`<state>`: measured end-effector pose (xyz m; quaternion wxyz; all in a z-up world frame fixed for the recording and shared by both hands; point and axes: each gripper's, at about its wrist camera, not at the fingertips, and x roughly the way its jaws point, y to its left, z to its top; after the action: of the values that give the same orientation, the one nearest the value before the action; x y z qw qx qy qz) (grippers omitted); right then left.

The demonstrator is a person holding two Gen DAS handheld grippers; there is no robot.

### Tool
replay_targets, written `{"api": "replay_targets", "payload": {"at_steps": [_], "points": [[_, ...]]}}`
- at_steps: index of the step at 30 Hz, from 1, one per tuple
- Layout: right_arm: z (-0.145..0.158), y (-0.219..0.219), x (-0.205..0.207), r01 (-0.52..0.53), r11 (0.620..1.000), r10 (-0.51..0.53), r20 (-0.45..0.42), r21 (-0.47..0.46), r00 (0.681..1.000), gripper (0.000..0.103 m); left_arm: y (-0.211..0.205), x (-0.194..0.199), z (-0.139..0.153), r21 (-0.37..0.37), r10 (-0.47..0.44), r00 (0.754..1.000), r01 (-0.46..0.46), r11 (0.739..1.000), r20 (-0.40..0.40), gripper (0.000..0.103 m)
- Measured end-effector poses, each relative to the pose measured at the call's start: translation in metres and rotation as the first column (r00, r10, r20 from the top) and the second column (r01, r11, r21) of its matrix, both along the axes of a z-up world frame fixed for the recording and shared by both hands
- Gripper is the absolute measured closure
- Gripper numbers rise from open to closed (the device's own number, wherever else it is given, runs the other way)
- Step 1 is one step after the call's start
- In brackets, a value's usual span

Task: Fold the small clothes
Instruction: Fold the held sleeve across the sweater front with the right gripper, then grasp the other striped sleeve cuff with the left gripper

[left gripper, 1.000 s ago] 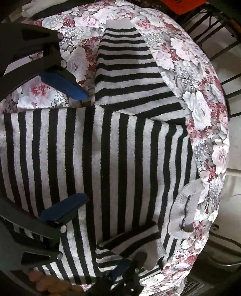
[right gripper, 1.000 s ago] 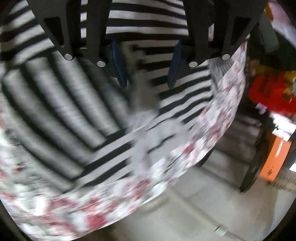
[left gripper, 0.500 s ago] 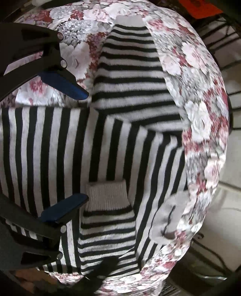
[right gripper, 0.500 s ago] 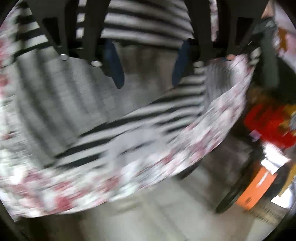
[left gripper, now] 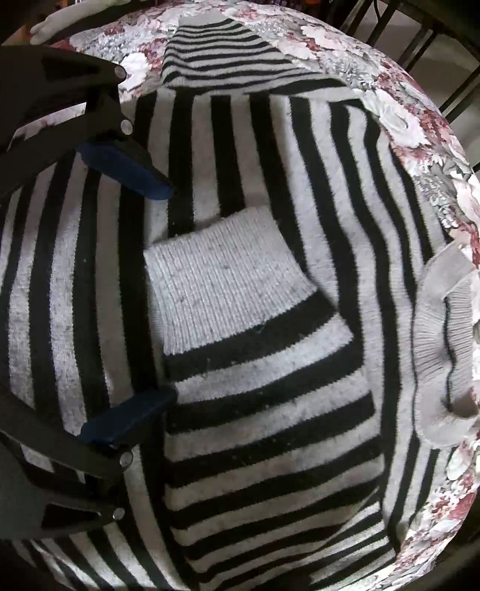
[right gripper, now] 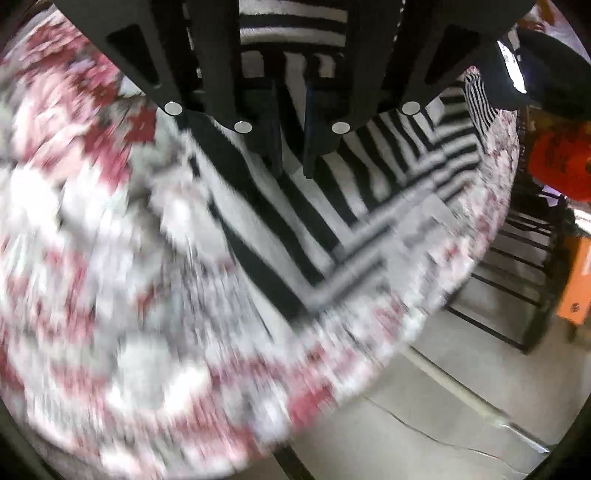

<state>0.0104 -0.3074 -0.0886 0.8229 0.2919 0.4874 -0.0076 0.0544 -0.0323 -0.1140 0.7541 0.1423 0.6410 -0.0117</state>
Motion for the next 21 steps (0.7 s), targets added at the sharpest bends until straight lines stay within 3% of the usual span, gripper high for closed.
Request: {"api": "replay_targets", "payload": {"at_steps": [3,5,7,9,11,13,15,16,17,18,19,21], "points": [[0.015,0.003,0.011,-0.025,0.996,0.032,0.075,-0.086,0.997,0.084,0.008,0.002,0.033,-0.1,0.044,0.992,-0.032,0.995,0.119,0.004],[0.008,-0.001,0.028,-0.026,0.997,0.031,0.061,-0.078,0.998,0.083,0.012,0.011,0.042,-0.128,0.067,0.987,-0.048,0.991,0.148,0.004],[-0.018,-0.011,0.041,-0.022,0.997,0.021,-0.021,-0.07,1.0,0.088,0.013,0.025,0.029,-0.125,0.072,0.993,-0.061,0.99,0.091,0.004],[-0.039,-0.021,0.039,0.026,1.0,-0.026,-0.06,0.002,0.998,0.103,0.017,0.036,0.003,-0.095,0.082,0.997,-0.082,0.992,0.002,0.004],[-0.032,-0.025,0.035,0.044,0.999,-0.042,-0.066,0.031,0.997,0.102,0.027,0.037,-0.001,-0.159,0.132,0.991,-0.132,0.978,-0.012,0.004],[-0.01,-0.02,0.025,0.029,1.0,-0.029,-0.015,-0.009,0.999,0.096,0.026,0.038,0.009,-0.155,0.136,0.991,-0.136,0.979,-0.01,0.004],[0.008,-0.008,0.009,-0.015,0.998,0.016,0.015,-0.053,1.0,0.092,0.026,0.035,0.026,-0.151,0.136,0.989,-0.126,0.98,0.055,0.005],[0.011,-0.001,-0.001,-0.034,0.998,0.034,0.01,-0.062,0.999,0.084,0.025,0.033,0.033,-0.141,0.126,0.988,-0.113,0.984,0.092,0.005],[0.011,0.006,-0.008,-0.047,0.997,0.047,-0.005,-0.067,0.999,0.075,0.023,0.033,0.032,-0.117,0.108,0.989,-0.096,0.989,0.098,0.005],[0.005,0.013,-0.018,-0.063,0.996,0.06,-0.048,-0.07,0.997,0.058,0.021,0.033,0.024,-0.081,0.089,0.994,-0.083,0.993,0.068,0.004],[-0.005,0.017,-0.025,-0.075,0.995,0.069,-0.089,-0.064,0.994,0.054,0.019,0.031,0.008,-0.071,0.071,0.997,-0.071,0.995,-0.003,0.004],[-0.031,0.03,-0.029,-0.118,0.991,0.105,-0.175,-0.065,0.979,0.053,0.026,0.027,0.007,-0.119,0.099,0.995,-0.098,0.988,0.008,0.004]]}}
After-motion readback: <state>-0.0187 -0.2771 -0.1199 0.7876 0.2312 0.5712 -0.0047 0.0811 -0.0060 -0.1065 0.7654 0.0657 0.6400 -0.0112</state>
